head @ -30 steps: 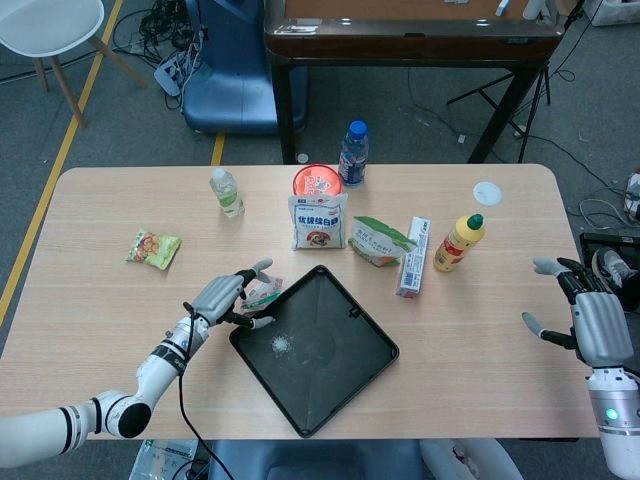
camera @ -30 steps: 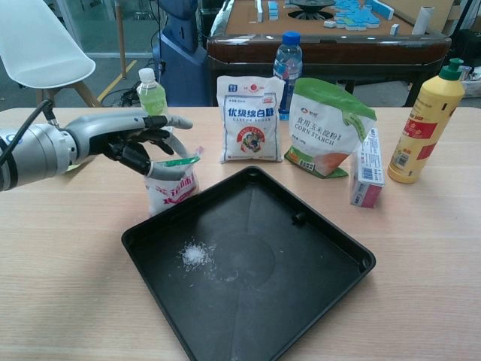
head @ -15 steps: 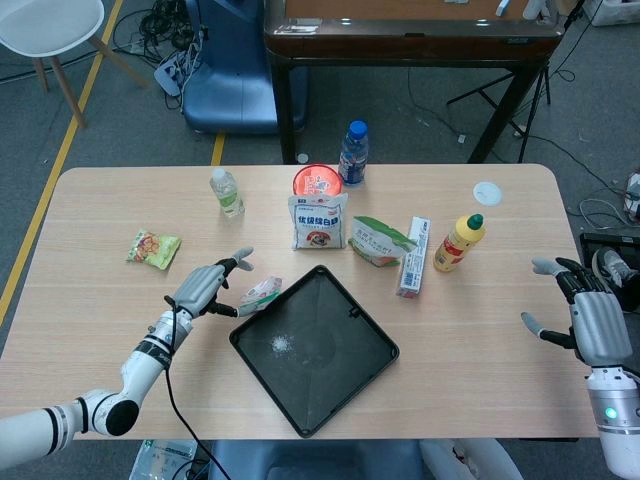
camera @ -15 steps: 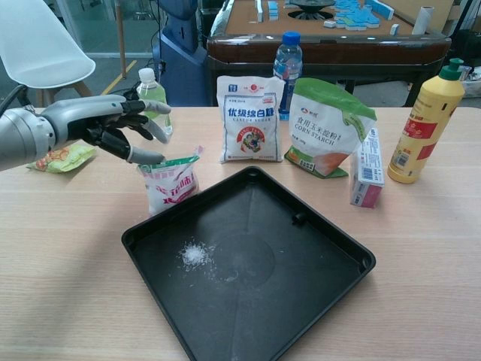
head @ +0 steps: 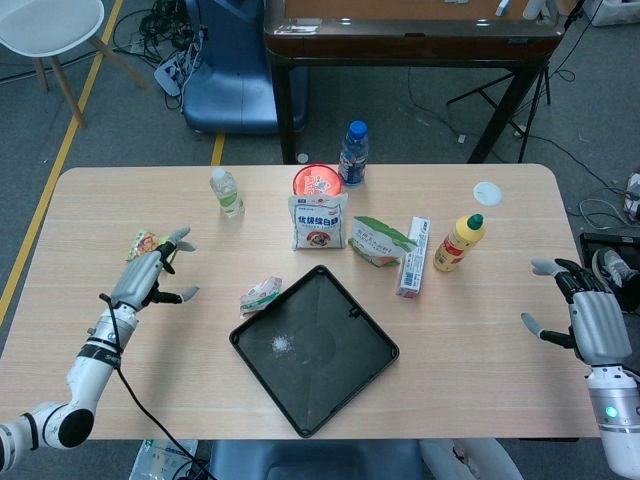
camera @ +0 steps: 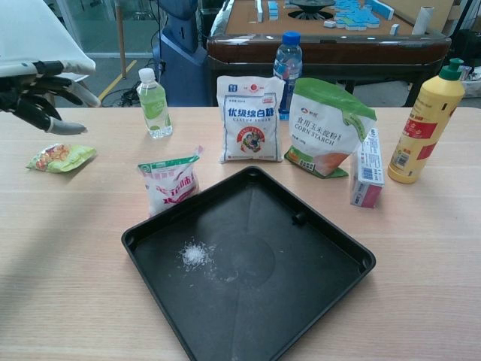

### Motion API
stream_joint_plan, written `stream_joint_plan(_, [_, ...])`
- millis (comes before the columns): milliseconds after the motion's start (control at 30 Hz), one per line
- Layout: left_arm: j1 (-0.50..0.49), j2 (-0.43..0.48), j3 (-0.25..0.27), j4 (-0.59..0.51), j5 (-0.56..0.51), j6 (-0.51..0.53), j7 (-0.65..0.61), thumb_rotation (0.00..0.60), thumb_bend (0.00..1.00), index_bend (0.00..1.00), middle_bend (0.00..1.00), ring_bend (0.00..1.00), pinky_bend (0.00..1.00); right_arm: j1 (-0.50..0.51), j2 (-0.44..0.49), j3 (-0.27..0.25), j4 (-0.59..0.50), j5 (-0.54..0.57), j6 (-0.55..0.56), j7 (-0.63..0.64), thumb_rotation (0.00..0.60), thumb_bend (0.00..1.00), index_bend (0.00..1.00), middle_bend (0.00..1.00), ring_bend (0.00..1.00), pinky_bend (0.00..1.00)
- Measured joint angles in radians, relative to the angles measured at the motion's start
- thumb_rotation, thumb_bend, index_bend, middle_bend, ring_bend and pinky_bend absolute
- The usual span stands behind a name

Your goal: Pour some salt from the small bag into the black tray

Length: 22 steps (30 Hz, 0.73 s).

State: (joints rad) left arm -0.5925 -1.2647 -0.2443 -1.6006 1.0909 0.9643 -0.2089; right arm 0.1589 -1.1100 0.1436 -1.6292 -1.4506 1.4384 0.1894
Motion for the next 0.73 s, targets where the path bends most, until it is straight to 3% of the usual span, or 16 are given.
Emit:
stream_joint_plan(433, [0.21, 0.056, 0.139, 0.0, 0.113, 0.308, 0.199, 0.6, 0.32, 0.1, 0.23, 0.17, 0.34, 0.047, 0.04, -0.025, -0.008, -0.012, -0.116, 0.006, 0.6, 0.27, 0.23, 0.29, 0.16, 0.2])
stream_joint_plan(733, [0.348, 0.034, 0.199, 0.003, 0.216, 0.51, 0.245, 0.6, 0.32, 0.1, 0.23, 0.17, 0.31, 0.055, 0.012, -0.043, 0.008, -0.087, -0.074, 0.025, 0.6, 0.26, 0.23, 0.29, 0.16, 0.2])
